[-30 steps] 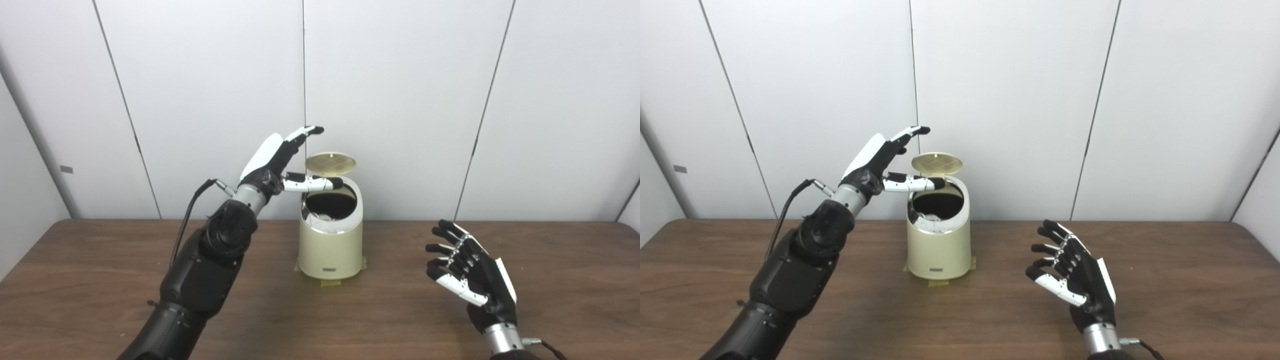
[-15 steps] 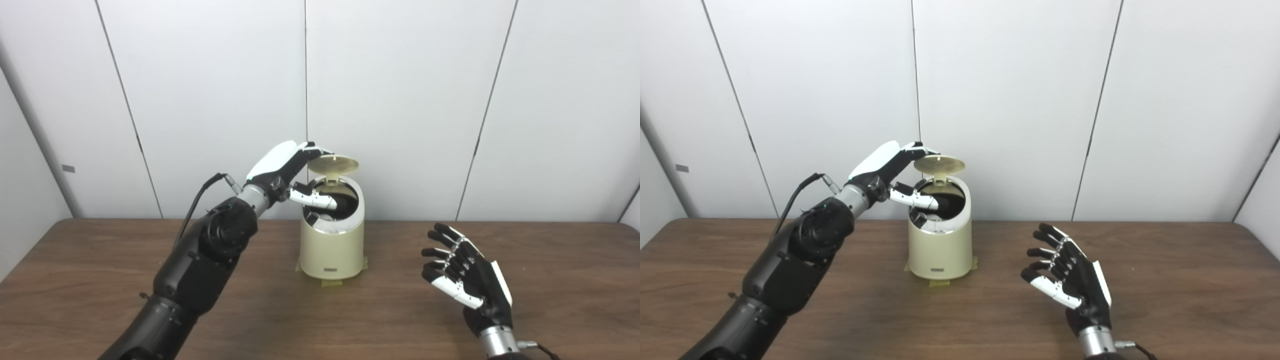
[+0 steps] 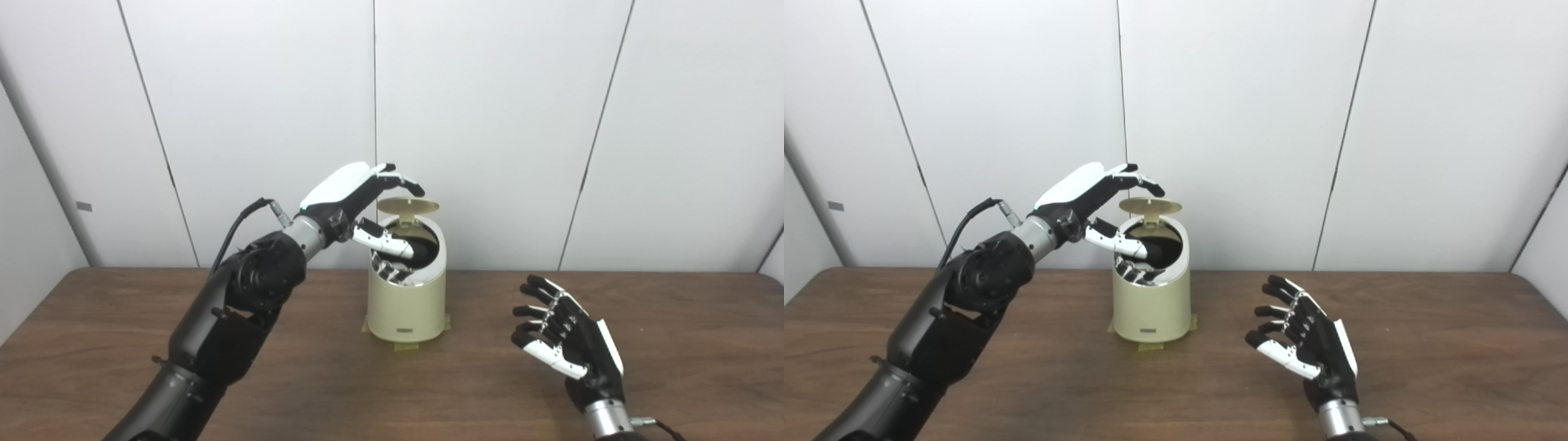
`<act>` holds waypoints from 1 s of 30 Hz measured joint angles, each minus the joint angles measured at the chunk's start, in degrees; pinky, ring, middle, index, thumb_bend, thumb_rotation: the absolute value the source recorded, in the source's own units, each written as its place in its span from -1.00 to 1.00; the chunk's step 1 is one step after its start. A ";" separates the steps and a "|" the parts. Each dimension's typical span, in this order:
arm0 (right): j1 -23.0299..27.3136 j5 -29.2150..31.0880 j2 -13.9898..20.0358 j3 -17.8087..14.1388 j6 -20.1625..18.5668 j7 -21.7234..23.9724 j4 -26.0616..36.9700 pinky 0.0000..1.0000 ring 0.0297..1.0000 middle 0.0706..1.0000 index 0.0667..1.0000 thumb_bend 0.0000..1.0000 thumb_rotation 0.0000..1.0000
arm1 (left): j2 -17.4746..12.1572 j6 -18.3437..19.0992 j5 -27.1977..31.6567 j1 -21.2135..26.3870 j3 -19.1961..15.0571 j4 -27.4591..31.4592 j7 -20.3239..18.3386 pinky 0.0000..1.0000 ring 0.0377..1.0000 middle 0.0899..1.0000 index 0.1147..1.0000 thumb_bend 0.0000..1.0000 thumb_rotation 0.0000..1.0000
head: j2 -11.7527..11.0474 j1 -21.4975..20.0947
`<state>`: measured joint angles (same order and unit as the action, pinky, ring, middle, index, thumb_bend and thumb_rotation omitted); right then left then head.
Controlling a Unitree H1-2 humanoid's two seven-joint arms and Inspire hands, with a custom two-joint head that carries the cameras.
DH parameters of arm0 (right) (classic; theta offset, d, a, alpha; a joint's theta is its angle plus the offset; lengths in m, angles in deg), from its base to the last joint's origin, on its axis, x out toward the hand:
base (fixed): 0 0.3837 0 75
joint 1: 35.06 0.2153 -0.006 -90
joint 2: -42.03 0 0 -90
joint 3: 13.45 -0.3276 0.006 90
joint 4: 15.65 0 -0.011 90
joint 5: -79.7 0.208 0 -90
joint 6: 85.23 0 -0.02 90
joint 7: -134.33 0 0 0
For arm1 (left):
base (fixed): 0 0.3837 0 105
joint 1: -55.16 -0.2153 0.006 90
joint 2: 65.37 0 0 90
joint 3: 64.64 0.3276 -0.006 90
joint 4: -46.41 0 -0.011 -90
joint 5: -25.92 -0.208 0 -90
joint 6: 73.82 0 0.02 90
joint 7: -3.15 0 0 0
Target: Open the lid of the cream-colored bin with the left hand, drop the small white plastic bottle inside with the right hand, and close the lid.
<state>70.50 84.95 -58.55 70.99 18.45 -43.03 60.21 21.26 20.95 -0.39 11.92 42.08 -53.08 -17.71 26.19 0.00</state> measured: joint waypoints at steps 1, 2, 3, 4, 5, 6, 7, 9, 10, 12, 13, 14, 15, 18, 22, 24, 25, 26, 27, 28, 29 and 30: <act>0.00 0.09 0.00 0.00 -0.06 0.00 0.00 0.02 0.26 0.52 0.51 0.67 -0.37 | -0.13 -0.05 0.00 -0.55 0.02 0.23 -0.17 1.00 1.00 0.67 0.53 0.97 -0.26 | 0.09 0.00; 0.00 0.21 -0.02 0.01 -0.08 0.02 0.00 0.01 0.25 0.53 0.51 0.66 -0.37 | -0.22 -0.07 -0.05 -1.07 0.03 0.24 -0.22 1.00 1.00 0.66 0.53 0.96 -0.26 | 0.09 0.00; 0.00 0.23 -0.06 0.05 -0.08 0.02 0.01 0.01 0.25 0.52 0.51 0.67 -0.36 | -0.35 -0.12 -0.13 -1.59 0.05 0.24 -0.23 1.00 1.00 0.65 0.52 0.94 -0.27 | 0.26 -0.09; -0.02 0.23 -0.10 0.12 -0.09 0.02 0.06 0.01 0.25 0.52 0.51 0.67 -0.36 | -0.51 -0.24 -0.31 -2.18 0.10 0.24 -0.25 1.00 1.00 0.64 0.52 0.93 -0.27 | 0.35 -0.09; -0.03 0.22 -0.12 0.16 -0.16 0.02 0.11 0.01 0.25 0.52 0.50 0.68 -0.36 | -0.66 -0.27 -0.51 -2.47 0.23 0.24 -0.29 1.00 1.00 0.64 0.52 0.93 -0.26 | 0.53 -0.09; -0.06 0.22 -0.17 0.19 -0.29 0.02 0.23 0.01 0.25 0.52 0.51 0.68 -0.35 | -0.92 -0.37 -0.95 -2.72 0.55 0.24 -0.31 1.00 1.00 0.63 0.52 0.92 -0.24 | 0.53 -0.09; -0.07 0.22 -0.25 0.24 -0.44 0.01 0.44 0.01 0.25 0.52 0.51 0.69 -0.35 | -1.28 -0.63 -1.51 -2.82 0.88 0.24 -0.34 1.00 1.00 0.62 0.53 0.92 -0.23 | 0.62 -0.09; -0.07 0.21 -0.34 0.41 -0.50 0.01 0.69 0.01 0.24 0.52 0.51 0.69 -0.34 | -1.92 -1.45 -3.12 -2.75 1.57 0.24 -0.32 1.00 0.99 0.60 0.53 0.94 -0.14 | 0.79 -0.18; -0.07 0.24 -0.35 0.45 -0.50 0.02 0.72 0.01 0.24 0.52 0.51 0.69 -0.34 | -2.23 -1.87 -3.99 -2.70 1.96 0.25 -0.31 1.00 0.98 0.59 0.52 0.95 -0.12 | 0.79 -0.18; -0.07 0.28 -0.35 0.45 -0.88 0.01 0.78 0.01 0.22 0.52 0.50 0.66 -0.37 | -3.05 -2.90 -5.97 -2.65 2.87 0.27 -0.21 1.00 0.97 0.57 0.52 0.95 -0.10 | 0.79 -0.18; -0.07 0.28 -0.34 0.44 -1.18 0.01 0.87 0.01 0.22 0.52 0.50 0.65 -0.38 | -3.35 -3.40 -7.09 -2.65 3.34 0.32 -0.19 1.00 0.97 0.57 0.52 0.95 -0.10 | 0.97 -0.18; -0.10 0.29 -0.34 0.44 -1.64 0.01 1.11 0.00 0.22 0.52 0.50 0.65 -0.39 | -3.54 -3.64 -7.96 -2.66 3.67 0.35 -0.19 1.00 0.96 0.57 0.52 0.94 -0.13 | 0.97 -0.18; -0.14 0.31 -0.35 0.45 -1.93 0.01 1.47 0.01 0.22 0.53 0.51 0.66 -0.38 | -3.60 -3.70 -8.81 -2.66 3.88 0.37 -0.19 1.00 0.96 0.56 0.52 0.94 -0.15 | 1.14 -0.26; -0.15 0.39 -0.35 0.46 -2.09 0.01 1.95 0.01 0.22 0.53 0.51 0.63 -0.41 | -3.59 -3.80 -10.09 -2.66 4.10 0.37 -0.19 1.00 0.95 0.57 0.52 0.98 -0.10 | 1.32 -0.26; -0.25 0.57 -0.36 0.45 -2.12 0.00 1.96 0.01 0.22 0.53 0.50 0.66 -0.40 | -3.59 -3.82 -10.83 -2.69 4.10 0.37 -0.30 1.00 0.96 0.56 0.52 1.00 -0.10 | 1.49 -0.35; -0.25 0.59 -0.39 0.45 -2.15 0.00 1.96 0.00 0.22 0.53 0.50 0.66 -0.40 | -3.59 -3.82 -10.88 -2.78 4.11 0.37 -0.40 1.00 0.96 0.56 0.52 1.00 -0.12 | 1.67 -0.44; -0.25 0.62 -0.39 0.45 -2.15 0.01 1.96 0.00 0.22 0.53 0.50 0.66 -0.40 | -3.59 -3.82 -10.93 -2.86 4.11 0.37 -0.42 1.00 0.96 0.56 0.52 1.00 -0.11 | 1.76 -0.44; -0.25 0.65 -0.39 0.46 -2.15 0.02 1.96 0.01 0.22 0.53 0.51 0.66 -0.40 | -3.59 -3.82 -11.02 -2.99 4.12 0.39 -0.43 1.00 0.96 0.56 0.53 1.00 -0.12 | 1.76 -0.53; -0.25 0.65 -0.40 0.48 -2.17 0.01 1.97 0.00 0.21 0.53 0.50 0.66 -0.40 | -3.59 -3.87 -11.14 -3.17 4.13 0.45 -0.43 1.00 0.95 0.56 0.53 0.99 -0.15 | 1.85 -0.53; -0.27 0.63 -0.40 0.51 -2.22 0.00 2.06 0.00 0.21 0.53 0.50 0.66 -0.40 | -3.59 -3.94 -11.25 -3.42 4.18 0.51 -0.42 1.00 0.95 0.55 0.53 0.99 -0.15 | 1.85 -0.53; -0.30 0.63 -0.42 0.55 -2.32 0.00 2.22 -0.01 0.21 0.53 0.50 0.65 -0.40 | -3.59 -4.04 -11.37 -3.64 4.26 0.53 -0.42 1.00 0.95 0.55 0.52 0.98 -0.18 | 1.93 -0.62; -0.35 0.63 -0.45 0.59 -2.44 -0.02 2.50 -0.02 0.20 0.53 0.51 0.65 -0.41 | -3.59 -4.15 -11.50 -3.82 4.31 0.54 -0.40 1.00 0.95 0.54 0.52 0.98 -0.21 | 1.85 -0.70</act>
<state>70.15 85.58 -59.01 71.58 16.01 -43.04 62.71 17.67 16.79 -11.89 8.11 46.39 -52.54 -18.11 28.04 -0.70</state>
